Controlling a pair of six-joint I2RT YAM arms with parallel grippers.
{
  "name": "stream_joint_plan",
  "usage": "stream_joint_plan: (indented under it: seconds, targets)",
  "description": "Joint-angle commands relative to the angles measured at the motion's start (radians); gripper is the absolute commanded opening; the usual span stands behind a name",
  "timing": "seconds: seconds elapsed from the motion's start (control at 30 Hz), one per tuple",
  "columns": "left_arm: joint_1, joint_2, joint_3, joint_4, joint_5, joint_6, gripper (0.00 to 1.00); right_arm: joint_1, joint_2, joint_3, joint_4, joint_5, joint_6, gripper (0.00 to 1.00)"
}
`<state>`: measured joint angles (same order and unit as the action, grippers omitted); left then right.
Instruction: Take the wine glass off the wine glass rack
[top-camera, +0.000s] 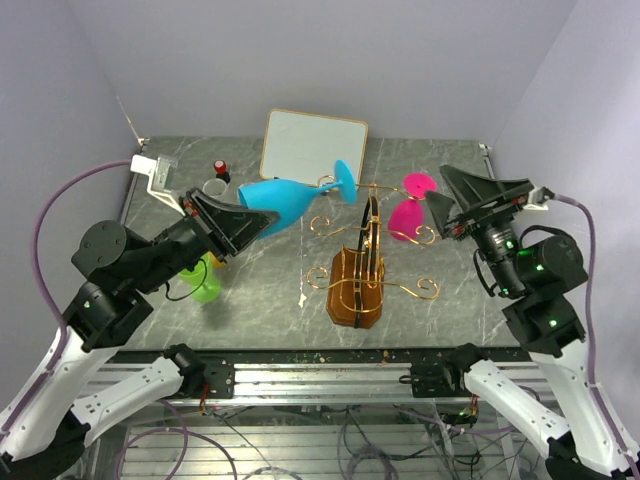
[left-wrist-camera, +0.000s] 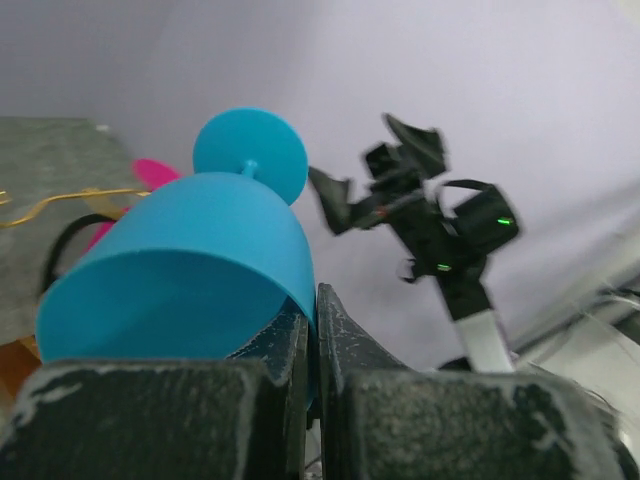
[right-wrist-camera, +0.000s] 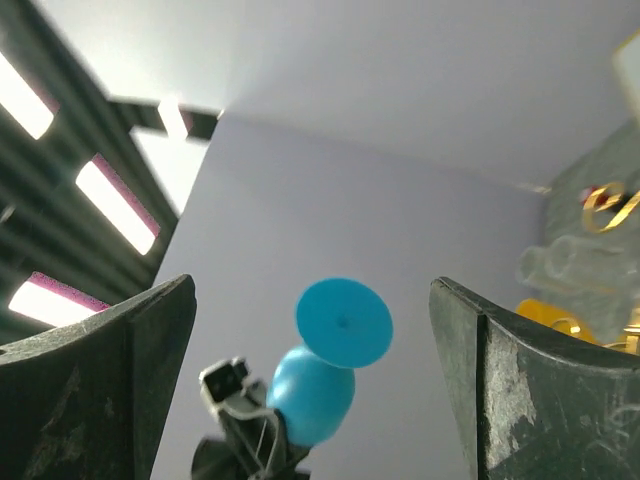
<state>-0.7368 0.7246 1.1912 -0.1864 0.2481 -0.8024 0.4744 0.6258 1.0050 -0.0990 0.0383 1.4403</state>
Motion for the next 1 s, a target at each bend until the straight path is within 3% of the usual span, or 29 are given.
stream_joint_plan:
  seconds: [0.0, 0.27, 0.53, 0.67, 0.83, 0.97]
  targets:
    - [-0.003, -0.025, 0.077, -0.27, -0.27, 0.099, 0.07, 0.001, -0.027, 0.112, -0.382, 0.307, -0.038, 1.0]
    - [-0.004, 0.007, 0.184, -0.63, -0.64, 0.097, 0.07, 0.001, 0.013, 0.272, -0.791, 0.691, -0.051, 1.0]
    - [-0.004, 0.081, 0.211, -0.78, -0.686, 0.12, 0.07, 0.001, 0.08, 0.336, -0.997, 0.845, -0.113, 1.0]
    - [-0.004, 0.135, 0.202, -0.799, -0.652, 0.137, 0.07, 0.001, 0.05, 0.32, -0.99, 0.86, -0.183, 1.0]
    - [-0.004, 0.217, 0.174, -0.803, -0.596, 0.165, 0.07, 0.0, -0.046, 0.235, -0.773, 0.825, -0.403, 1.0]
    - [-0.004, 0.281, 0.137, -0.821, -0.589, 0.171, 0.07, 0.0, -0.054, 0.226, -0.757, 0.818, -0.426, 1.0]
